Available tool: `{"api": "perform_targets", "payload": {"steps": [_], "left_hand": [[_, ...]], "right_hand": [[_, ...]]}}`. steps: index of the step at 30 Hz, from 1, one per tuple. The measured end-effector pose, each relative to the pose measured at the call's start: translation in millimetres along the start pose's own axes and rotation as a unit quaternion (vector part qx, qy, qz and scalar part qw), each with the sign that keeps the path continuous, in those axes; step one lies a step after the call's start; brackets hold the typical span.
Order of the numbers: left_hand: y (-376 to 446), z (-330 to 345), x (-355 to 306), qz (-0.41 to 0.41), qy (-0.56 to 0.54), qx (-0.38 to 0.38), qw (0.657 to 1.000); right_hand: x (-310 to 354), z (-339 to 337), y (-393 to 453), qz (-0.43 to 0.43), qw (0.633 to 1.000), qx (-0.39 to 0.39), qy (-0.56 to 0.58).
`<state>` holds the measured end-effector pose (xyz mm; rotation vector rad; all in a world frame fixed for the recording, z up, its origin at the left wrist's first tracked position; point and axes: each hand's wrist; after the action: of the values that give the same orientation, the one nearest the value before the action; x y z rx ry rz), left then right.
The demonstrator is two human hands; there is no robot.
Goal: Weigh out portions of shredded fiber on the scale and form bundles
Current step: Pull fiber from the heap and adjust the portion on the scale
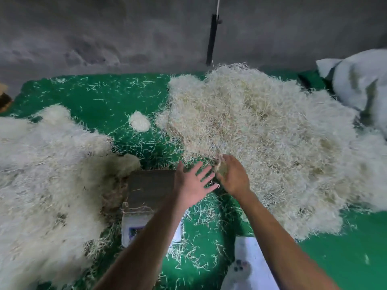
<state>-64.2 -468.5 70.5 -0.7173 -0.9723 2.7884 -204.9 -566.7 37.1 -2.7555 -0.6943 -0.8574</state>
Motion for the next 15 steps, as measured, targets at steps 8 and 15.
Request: {"api": "perform_targets", "payload": {"steps": [8, 15], "left_hand": [[82.2, 4.0, 25.6, -0.016, 0.25, -0.06, 0.966], [88.3, -11.9, -5.3, 0.164, 0.507, -0.214, 0.819]], "right_hand": [[-39.4, 57.9, 14.9, 0.067, 0.992, 0.022, 0.101], [-16.0, 59.6, -3.1, 0.003, 0.961, -0.12, 0.25]]}}
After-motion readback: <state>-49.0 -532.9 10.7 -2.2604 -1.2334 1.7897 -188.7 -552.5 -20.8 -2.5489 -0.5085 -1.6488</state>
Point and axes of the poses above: each hand's wrist, its own y-axis towards the middle knuckle, its own z-axis out of the palm, x = y × z, and after that the axes turned 4 degrees about y, right-handed
